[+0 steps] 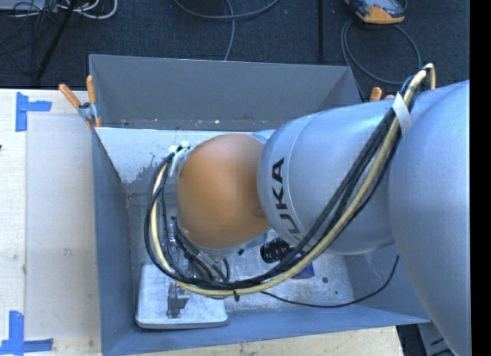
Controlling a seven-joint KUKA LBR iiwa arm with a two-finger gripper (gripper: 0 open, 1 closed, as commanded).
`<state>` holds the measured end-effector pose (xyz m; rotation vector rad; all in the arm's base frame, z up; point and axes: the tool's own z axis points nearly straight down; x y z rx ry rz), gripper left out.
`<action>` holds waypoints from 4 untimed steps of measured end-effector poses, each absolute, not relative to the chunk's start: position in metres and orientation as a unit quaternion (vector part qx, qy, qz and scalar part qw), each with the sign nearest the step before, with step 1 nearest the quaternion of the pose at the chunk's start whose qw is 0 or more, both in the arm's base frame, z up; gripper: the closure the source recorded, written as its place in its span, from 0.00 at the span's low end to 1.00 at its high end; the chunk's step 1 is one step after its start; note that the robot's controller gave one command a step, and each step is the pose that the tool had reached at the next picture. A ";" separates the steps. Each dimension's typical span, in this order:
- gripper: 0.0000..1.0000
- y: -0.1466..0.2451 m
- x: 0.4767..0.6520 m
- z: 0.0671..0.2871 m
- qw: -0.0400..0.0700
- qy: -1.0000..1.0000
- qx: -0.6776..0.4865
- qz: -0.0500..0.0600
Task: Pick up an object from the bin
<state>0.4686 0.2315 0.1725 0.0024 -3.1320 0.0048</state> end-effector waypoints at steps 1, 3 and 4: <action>0.00 0.223 0.502 0.098 -0.003 -0.968 0.251 -0.003; 0.00 0.173 0.573 0.079 0.008 -0.947 0.322 0.000; 1.00 0.173 0.574 0.079 0.005 -0.947 0.320 -0.001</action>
Offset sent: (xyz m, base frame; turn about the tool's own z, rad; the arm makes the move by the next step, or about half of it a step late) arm 0.0384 -0.0165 -0.1025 -0.5602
